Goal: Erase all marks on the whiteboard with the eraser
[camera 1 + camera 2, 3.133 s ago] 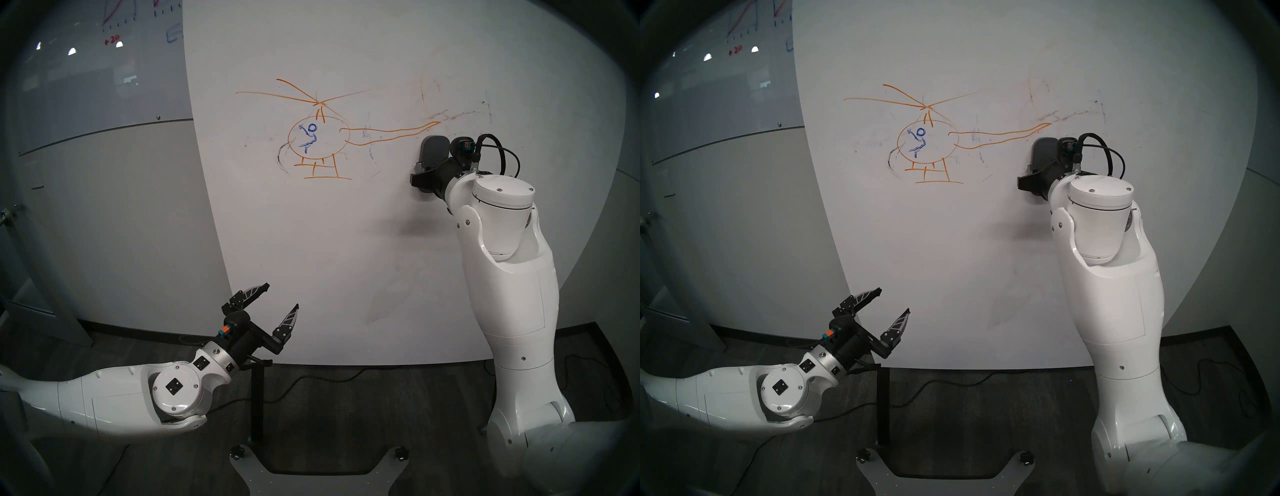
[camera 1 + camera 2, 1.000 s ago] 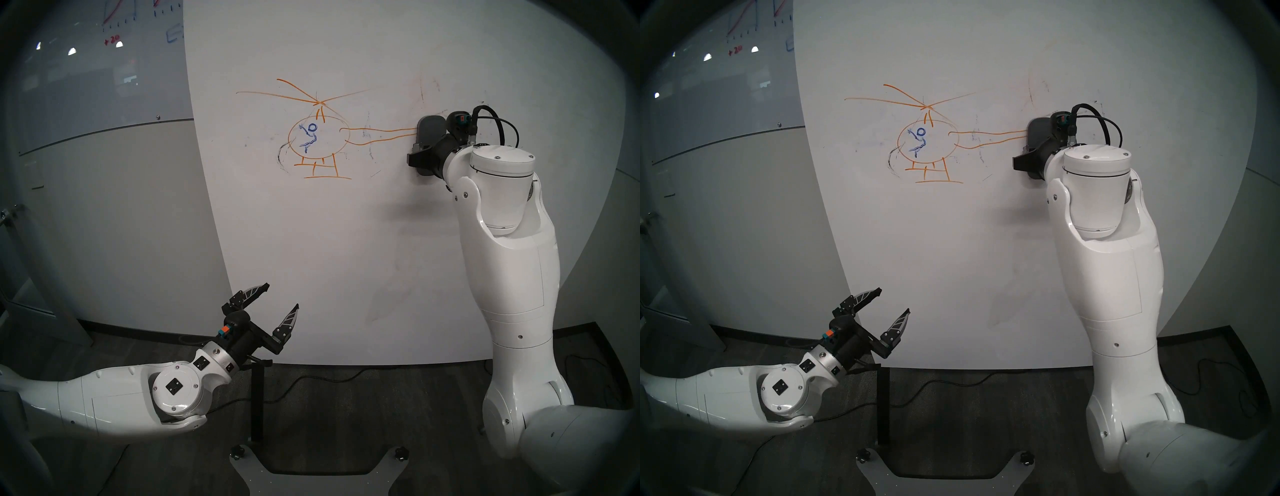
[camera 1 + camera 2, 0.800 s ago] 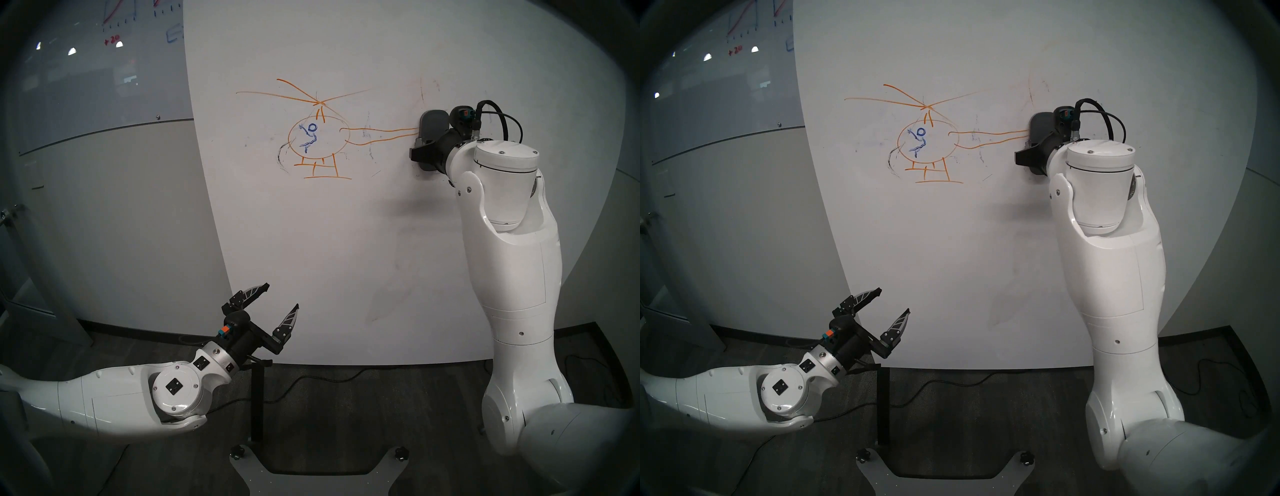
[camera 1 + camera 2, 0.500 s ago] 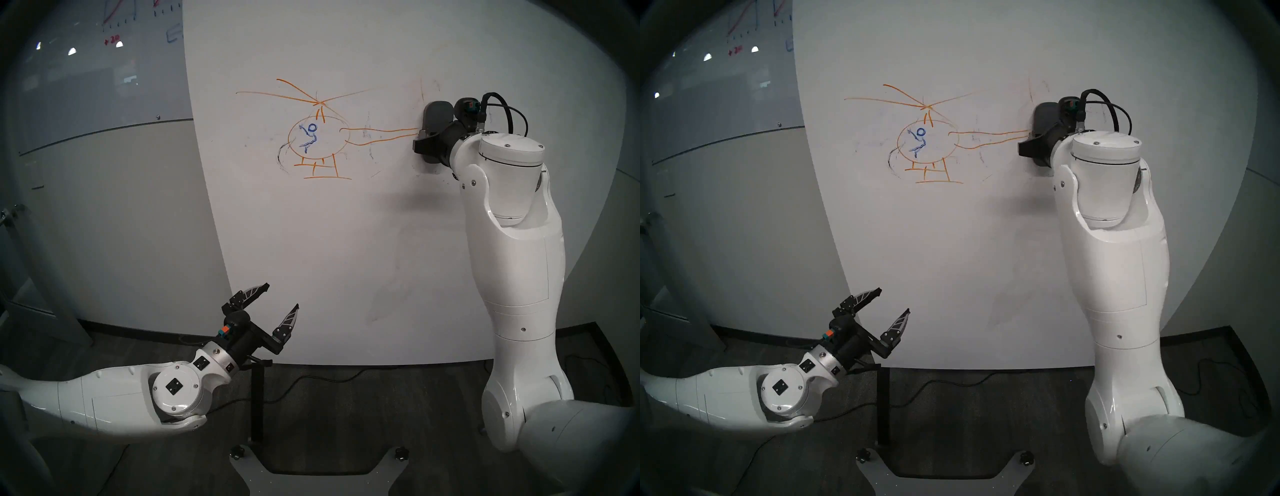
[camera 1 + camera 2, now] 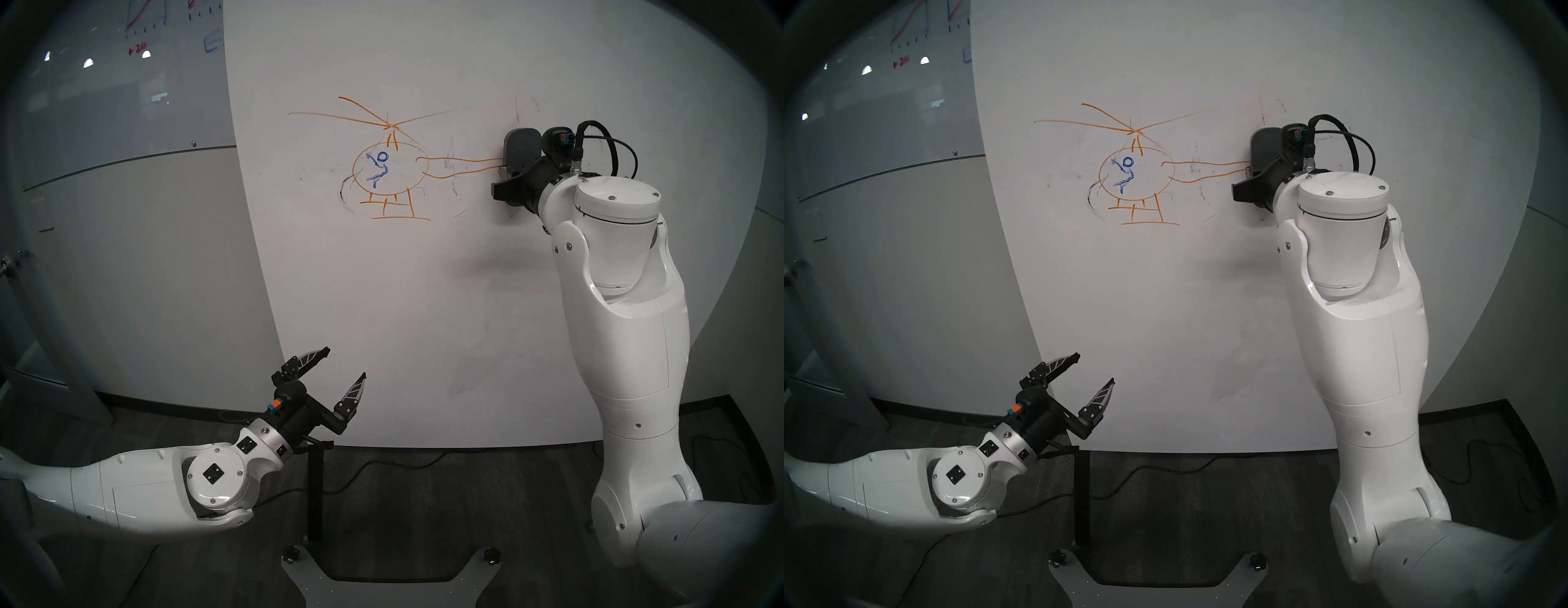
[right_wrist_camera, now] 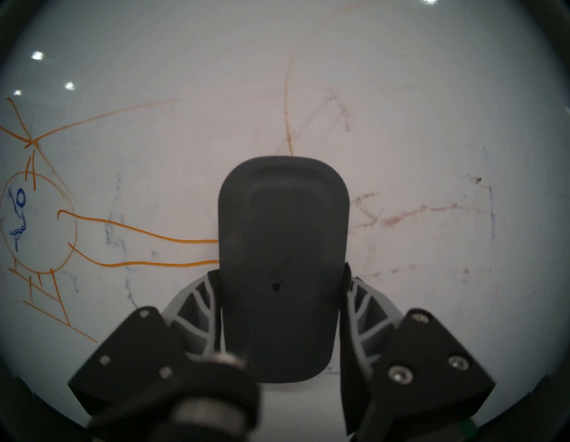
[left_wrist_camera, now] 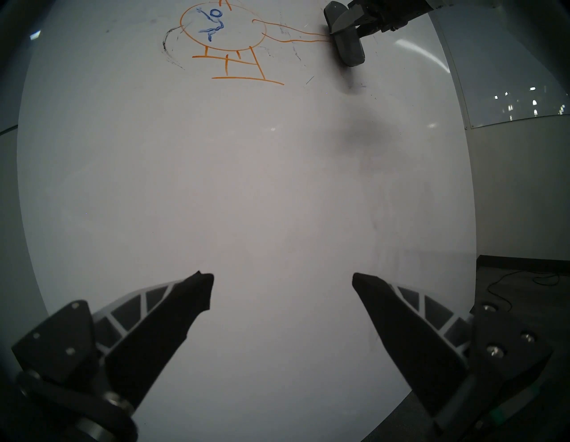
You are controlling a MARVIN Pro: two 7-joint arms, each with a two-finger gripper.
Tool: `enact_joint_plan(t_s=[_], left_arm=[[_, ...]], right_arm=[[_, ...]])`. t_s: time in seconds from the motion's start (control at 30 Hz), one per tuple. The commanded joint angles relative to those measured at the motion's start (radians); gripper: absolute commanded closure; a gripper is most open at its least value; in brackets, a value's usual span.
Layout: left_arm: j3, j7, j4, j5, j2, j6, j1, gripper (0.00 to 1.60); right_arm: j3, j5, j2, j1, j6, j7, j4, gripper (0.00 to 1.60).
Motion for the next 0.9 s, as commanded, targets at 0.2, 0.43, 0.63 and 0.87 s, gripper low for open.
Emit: enact_joint_plan(t_s=[0.2, 0.43, 0.63, 0.87], left_arm=[[-0.008, 0.000, -0.008, 0.000, 0.000, -0.005, -0.008, 0.00], [-0.008, 0.000, -0.008, 0.000, 0.000, -0.005, -0.008, 0.00], [-0.008, 0.000, -0.008, 0.000, 0.000, -0.005, -0.008, 0.00], [-0.007, 0.000, -0.008, 0.000, 0.000, -0.005, -0.008, 0.00]], right_arm=[[0.001, -0.008, 0.010, -0.035, -0.037, 0.004, -0.016, 1.60], [-0.014, -0.016, 0.009, 0.023, -0.022, 0.014, 0.039, 1.60], [-0.038, -0.031, 0.003, 0.059, -0.015, 0.017, 0.088, 1.60], [-0.049, -0.045, -0.009, 0.078, -0.019, 0.017, 0.105, 1.60]])
